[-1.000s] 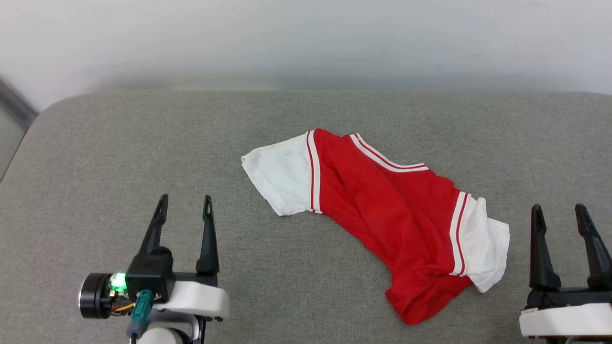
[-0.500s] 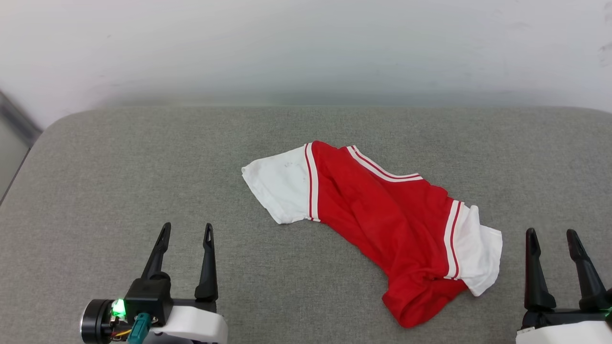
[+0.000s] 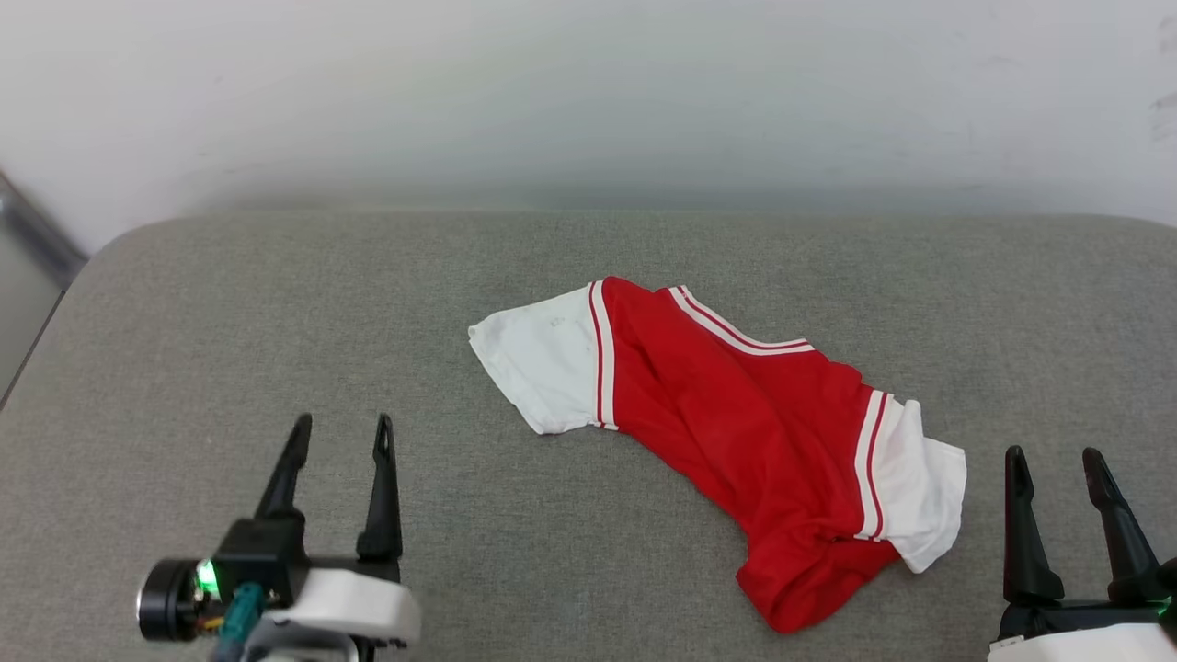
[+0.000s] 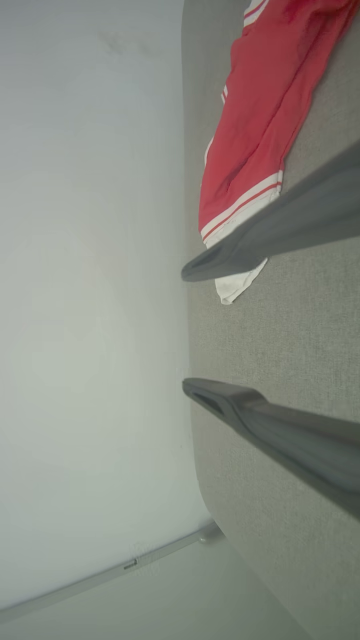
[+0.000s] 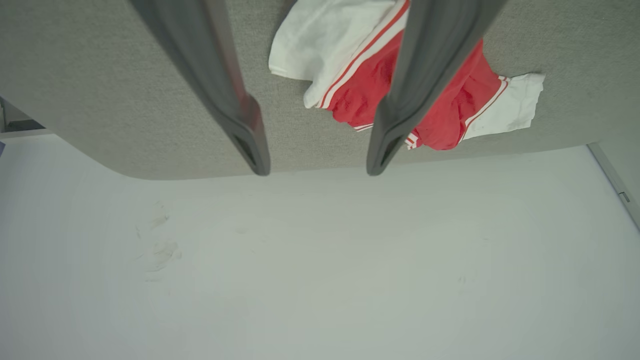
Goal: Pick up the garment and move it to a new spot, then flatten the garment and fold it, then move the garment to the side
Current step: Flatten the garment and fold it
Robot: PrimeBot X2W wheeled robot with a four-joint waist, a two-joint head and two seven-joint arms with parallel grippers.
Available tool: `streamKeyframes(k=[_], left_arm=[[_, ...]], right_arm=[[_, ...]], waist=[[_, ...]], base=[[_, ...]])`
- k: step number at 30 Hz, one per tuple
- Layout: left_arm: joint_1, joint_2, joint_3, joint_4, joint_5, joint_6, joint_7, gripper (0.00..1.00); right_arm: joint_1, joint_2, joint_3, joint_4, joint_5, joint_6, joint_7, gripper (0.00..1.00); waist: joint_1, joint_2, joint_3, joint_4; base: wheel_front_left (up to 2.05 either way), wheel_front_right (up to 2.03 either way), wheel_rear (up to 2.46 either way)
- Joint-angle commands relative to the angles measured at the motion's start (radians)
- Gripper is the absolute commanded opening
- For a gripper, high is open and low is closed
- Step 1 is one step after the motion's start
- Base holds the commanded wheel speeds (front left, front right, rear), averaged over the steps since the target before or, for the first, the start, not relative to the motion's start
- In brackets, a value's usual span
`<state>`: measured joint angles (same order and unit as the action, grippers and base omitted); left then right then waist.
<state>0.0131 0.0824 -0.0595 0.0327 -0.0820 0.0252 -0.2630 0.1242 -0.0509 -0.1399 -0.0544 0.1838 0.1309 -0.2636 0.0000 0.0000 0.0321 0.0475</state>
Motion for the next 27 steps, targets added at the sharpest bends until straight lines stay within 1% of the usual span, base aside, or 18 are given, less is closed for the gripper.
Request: streamKeyframes(k=[1,4,6,7,10,15,17,19,21,24,27], left_arm=[[-0.049,0.009,0.013,0.003,0.007,-0.021,-0.003,1.0],[-0.131,0.031,0.025,0.019,0.007,-0.066,-0.003,1.0],[-0.199,0.036,0.031,0.043,-0.014,-0.095,-0.003,1.0],[-0.232,0.053,0.025,0.07,-0.007,-0.109,-0.002,1.0],[-0.319,0.069,0.018,0.096,-0.014,-0.123,-0.003,1.0],[-0.511,0.133,-0.023,0.193,-0.03,-0.147,-0.001,1.0],[-0.59,0.158,-0.046,0.232,-0.053,-0.152,0.033,1.0],[-0.673,0.186,-0.07,0.259,-0.08,-0.154,0.078,1.0],[-0.739,0.212,-0.116,0.286,-0.127,-0.154,0.147,1.0],[-0.836,0.262,-0.188,0.319,-0.218,-0.154,0.293,1.0],[-0.905,0.32,-0.287,0.333,-0.32,-0.155,0.453,1.0]], right_arm=[[0.0,0.001,0.001,-0.004,-0.008,0.0,-0.002,1.0],[-0.014,0.001,0.001,-0.01,-0.012,0.0,-0.002,1.0],[-0.028,0.001,0.001,-0.016,-0.017,0.0,-0.002,1.0],[-0.034,0.001,0.0,-0.02,-0.02,0.0,-0.002,1.0],[-0.047,0.001,0.0,-0.027,-0.019,0.0,-0.002,1.0],[-0.075,0.001,-0.003,-0.042,-0.02,0.0,-0.002,1.0],[-0.088,0.001,-0.005,-0.048,-0.021,0.0,-0.002,1.0],[-0.1,0.001,-0.006,-0.054,-0.022,0.0,-0.002,1.0],[-0.113,0.001,-0.008,-0.058,-0.023,0.0,-0.002,1.0],[-0.136,0.001,-0.009,-0.064,-0.025,0.0,-0.002,1.0],[-0.152,0.001,-0.011,-0.067,-0.02,0.0,-0.002,1.0]], waist=[[0.0,0.0,0.007,0.0],[0.0,0.0,0.025,-0.003],[0.0,0.0,0.042,-0.006],[0.0,0.0,0.053,-0.009],[0.0,0.0,0.074,-0.017],[0.0,0.0,0.126,-0.036],[0.0,0.0,0.151,-0.044],[0.0,0.0,0.176,-0.052],[0.0,0.0,0.2,-0.058],[0.0,0.0,0.237,-0.07],[0.0,0.0,0.267,-0.084]], base=[[0.0,0.0,0.0],[0.0,0.0,0.0],[0.0,0.0,0.0],[0.0,0.0,0.0],[0.0,0.0,0.0],[0.0,0.0,0.0],[0.0,0.0,0.0],[0.0,0.0,0.0],[0.0,0.0,0.0],[0.0,0.0,0.0],[0.0,0.0,0.0]])
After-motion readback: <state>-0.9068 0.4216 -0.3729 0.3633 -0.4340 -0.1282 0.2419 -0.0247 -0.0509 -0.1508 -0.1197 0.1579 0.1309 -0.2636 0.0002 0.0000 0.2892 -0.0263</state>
